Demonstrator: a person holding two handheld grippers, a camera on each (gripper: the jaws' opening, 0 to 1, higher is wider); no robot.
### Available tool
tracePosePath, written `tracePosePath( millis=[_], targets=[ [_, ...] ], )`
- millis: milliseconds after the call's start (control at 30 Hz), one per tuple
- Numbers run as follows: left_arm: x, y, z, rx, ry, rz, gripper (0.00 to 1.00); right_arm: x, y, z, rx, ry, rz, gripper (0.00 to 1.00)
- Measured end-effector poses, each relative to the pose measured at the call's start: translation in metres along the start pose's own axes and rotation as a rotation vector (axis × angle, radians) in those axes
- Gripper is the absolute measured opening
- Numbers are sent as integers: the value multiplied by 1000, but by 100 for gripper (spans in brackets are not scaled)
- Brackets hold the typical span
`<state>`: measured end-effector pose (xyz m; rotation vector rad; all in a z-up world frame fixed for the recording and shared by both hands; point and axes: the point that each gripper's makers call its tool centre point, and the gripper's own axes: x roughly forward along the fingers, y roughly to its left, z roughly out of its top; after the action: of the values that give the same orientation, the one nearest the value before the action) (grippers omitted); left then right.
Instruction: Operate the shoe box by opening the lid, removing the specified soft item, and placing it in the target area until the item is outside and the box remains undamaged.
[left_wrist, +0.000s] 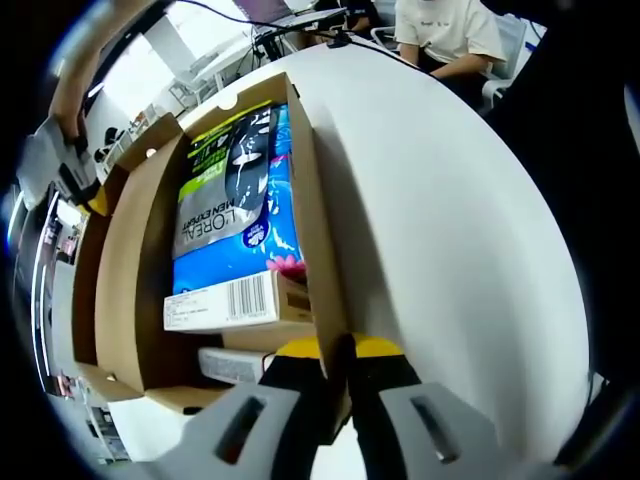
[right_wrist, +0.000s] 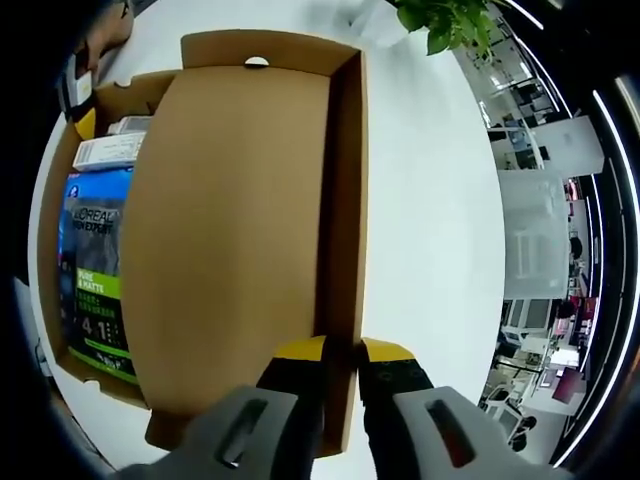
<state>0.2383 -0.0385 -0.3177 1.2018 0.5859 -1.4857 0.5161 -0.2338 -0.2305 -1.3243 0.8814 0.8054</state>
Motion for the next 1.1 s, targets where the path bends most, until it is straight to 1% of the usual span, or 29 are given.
tracePosePath(
  millis=[467,767,867,933,1100],
  targets=[
    [0,0,0,5,1,1,6,10,-1,-1,9,-1,-1,11],
    [0,0,0,5,2,3,6,13,3,-2,-5,8,-2,12],
    [0,1,0,6,3,3,6,14,4,-4,-14,16,-1,12],
    [0,1,0,10,4,4,6,16,4,-9,-12,37,4,12],
    [0,1,-1,11,5,4,6,17,5,-10,0,38,5,13]
  ],
)
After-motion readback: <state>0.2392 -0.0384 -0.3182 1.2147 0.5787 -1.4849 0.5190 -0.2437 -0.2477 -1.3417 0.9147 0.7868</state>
